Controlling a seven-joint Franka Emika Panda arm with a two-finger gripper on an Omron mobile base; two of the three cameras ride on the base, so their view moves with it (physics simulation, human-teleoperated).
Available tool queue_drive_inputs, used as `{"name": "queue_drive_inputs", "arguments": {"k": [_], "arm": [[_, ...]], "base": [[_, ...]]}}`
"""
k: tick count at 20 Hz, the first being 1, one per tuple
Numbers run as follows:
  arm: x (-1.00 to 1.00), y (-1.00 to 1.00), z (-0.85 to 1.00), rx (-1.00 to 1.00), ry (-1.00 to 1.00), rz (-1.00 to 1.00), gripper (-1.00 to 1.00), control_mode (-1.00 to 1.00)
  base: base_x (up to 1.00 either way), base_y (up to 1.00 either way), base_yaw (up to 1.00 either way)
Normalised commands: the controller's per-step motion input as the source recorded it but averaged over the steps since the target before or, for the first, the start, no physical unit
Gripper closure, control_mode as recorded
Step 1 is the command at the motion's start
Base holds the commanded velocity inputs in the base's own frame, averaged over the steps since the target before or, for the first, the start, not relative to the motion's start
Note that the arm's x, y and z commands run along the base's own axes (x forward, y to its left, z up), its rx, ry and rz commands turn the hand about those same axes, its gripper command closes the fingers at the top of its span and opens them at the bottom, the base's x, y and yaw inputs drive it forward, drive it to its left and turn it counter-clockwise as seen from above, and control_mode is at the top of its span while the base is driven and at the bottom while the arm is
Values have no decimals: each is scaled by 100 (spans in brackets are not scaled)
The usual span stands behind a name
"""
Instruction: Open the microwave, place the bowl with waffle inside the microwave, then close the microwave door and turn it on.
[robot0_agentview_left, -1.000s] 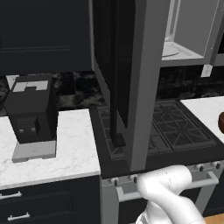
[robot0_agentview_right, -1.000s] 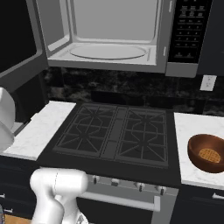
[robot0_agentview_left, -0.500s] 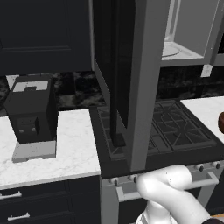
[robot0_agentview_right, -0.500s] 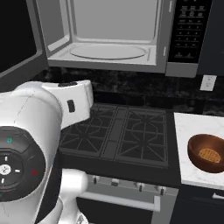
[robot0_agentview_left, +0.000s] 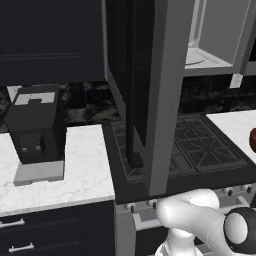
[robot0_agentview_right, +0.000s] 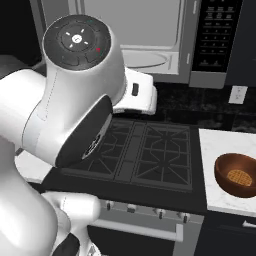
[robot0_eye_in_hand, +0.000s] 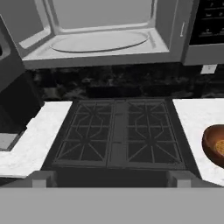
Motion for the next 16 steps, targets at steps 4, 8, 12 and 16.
{"name": "queue_drive_inputs", "arguments": {"k": [4,8,12,16], "arm": [[31,-82,-83,9,33,-34,-100,-100],[35,-95,-61,4,28,-35,-100,-100],[51,-97,-40,0,41,-34,-100,-100],[43,-74,-93,1,20,-40,-100,-100]], "base": [[0,0,0],[0,0,0],[0,0,0],[0,0,0]]}}
